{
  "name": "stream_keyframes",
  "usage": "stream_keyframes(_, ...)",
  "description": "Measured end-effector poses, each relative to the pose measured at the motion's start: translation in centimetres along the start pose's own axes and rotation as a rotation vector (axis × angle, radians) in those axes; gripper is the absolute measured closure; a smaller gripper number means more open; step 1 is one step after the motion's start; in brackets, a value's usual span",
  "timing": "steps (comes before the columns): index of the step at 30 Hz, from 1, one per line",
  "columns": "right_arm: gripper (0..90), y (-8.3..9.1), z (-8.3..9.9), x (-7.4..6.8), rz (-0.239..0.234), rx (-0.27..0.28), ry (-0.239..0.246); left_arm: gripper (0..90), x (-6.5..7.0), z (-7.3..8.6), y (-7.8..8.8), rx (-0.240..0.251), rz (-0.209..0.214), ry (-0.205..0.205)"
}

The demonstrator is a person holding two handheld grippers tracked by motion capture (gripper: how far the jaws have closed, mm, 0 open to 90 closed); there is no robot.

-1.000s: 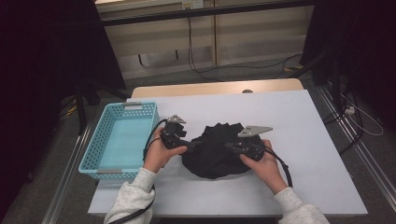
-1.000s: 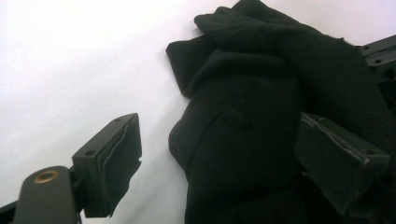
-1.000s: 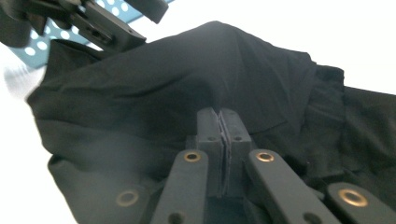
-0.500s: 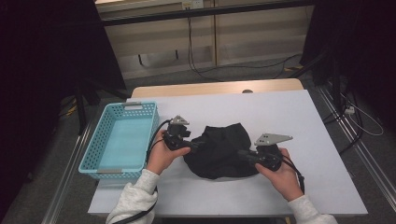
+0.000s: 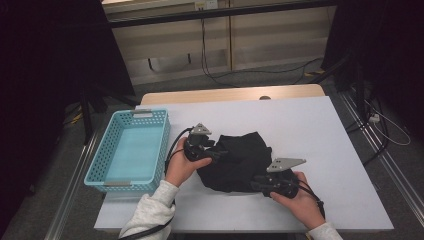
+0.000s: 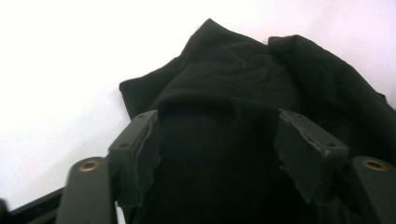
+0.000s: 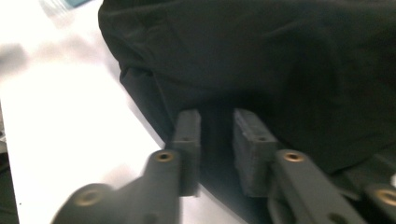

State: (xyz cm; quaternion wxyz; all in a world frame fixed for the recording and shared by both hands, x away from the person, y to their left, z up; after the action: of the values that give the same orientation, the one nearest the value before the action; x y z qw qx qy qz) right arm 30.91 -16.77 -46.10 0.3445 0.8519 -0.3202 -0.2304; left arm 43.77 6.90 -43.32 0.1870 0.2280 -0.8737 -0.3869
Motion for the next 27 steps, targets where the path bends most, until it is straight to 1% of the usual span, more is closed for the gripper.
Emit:
stream_keyframes(1,58.2,0.3,0.0,0.2,0.014,0.01,-0.006,35.5,-0.1,0.0,-0.1,-0.019,-0.003,0.016)
stream_keyframes(2,53.6,0.7,0.0,0.5,0.023,0.021,-0.015,36.3,0.0,0.0,-0.3,-0.029,-0.011,0.019)
stream_keyframes(3,50.1,1.2,-0.1,0.8,0.03,0.046,-0.021,38.6,0.0,0.0,-0.4,-0.037,-0.01,0.004)
stream_keyframes(4,45.2,1.6,-0.2,1.3,0.048,0.077,-0.029,44.0,0.1,0.1,-0.6,-0.051,0.004,-0.001)
stream_keyframes(5,41.5,2.0,-0.2,1.7,0.08,0.102,-0.044,50.3,0.2,0.2,-0.8,-0.066,0.013,-0.008)
stream_keyframes(6,39.8,2.3,-0.2,2.2,0.106,0.119,-0.057,56.5,0.2,0.3,-1.0,-0.084,0.011,-0.003)
stream_keyframes(7,38.8,2.6,-0.3,2.6,0.121,0.136,-0.068,66.2,0.1,0.5,-1.2,-0.105,0.028,0.015)
stream_keyframes(8,38.3,2.7,-0.3,3.0,0.134,0.146,-0.077,73.5,0.0,0.6,-1.3,-0.115,0.034,0.033)
stream_keyframes(9,38.8,2.7,-0.3,3.3,0.149,0.148,-0.076,76.5,0.0,0.7,-1.4,-0.12,0.031,0.031)
stream_keyframes(10,39.0,2.6,-0.4,3.6,0.167,0.146,-0.067,81.3,-0.1,0.8,-1.4,-0.13,0.029,0.03)
stream_keyframes(11,39.0,2.4,-0.5,3.8,0.181,0.148,-0.068,83.6,-0.1,0.8,-1.3,-0.127,0.031,0.04)
stream_keyframes(13,39.1,2.0,-0.9,4.2,0.193,0.146,-0.067,85.0,-0.3,0.7,-0.9,-0.104,0.028,0.056)
stream_keyframes(15,39.4,1.6,-1.5,4.3,0.207,0.155,-0.066,85.4,-0.7,0.5,-0.1,-0.067,0.026,0.069)
stream_keyframes(18,39.6,1.2,-2.2,4.1,0.211,0.16,-0.056,85.6,-1.8,0.3,1.6,-0.007,0.009,0.104)
stream_keyframes(19,39.7,1.1,-2.3,4.0,0.209,0.16,-0.05,85.7,-2.2,0.4,2.1,0.007,0.003,0.123)
stream_keyframes(21,39.7,0.8,-2.6,3.8,0.204,0.154,-0.041,85.7,-3.1,0.7,2.9,0.021,-0.009,0.147)
stream_keyframes(22,39.7,0.7,-2.8,3.7,0.205,0.151,-0.031,85.7,-3.4,0.9,3.1,0.019,-0.015,0.154)
stream_keyframes(24,39.7,0.3,-3.1,3.6,0.201,0.143,-0.022,85.6,-3.8,1.4,3.1,0.015,-0.022,0.159)
stream_keyframes(26,39.8,-0.1,-3.4,3.5,0.197,0.138,-0.014,85.6,-4.0,1.8,3.2,0.014,-0.037,0.17)
stream_keyframes(27,39.7,-0.2,-3.6,3.5,0.197,0.138,-0.011,85.7,-4.1,2.0,3.3,0.01,-0.032,0.173)
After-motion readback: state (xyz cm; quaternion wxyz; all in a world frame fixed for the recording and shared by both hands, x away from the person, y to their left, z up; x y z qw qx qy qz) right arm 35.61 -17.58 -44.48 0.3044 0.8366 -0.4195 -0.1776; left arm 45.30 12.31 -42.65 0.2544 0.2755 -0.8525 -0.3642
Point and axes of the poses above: each handheld gripper's, and its own axes: y roughly backward along the jaws, z roughly out of its underside, x roughly to its right, the point moved 2 cm from there along -y, roughly forward along the jaws, and after that the axes turned 10 degrees about -x, right-handed, at the moved point
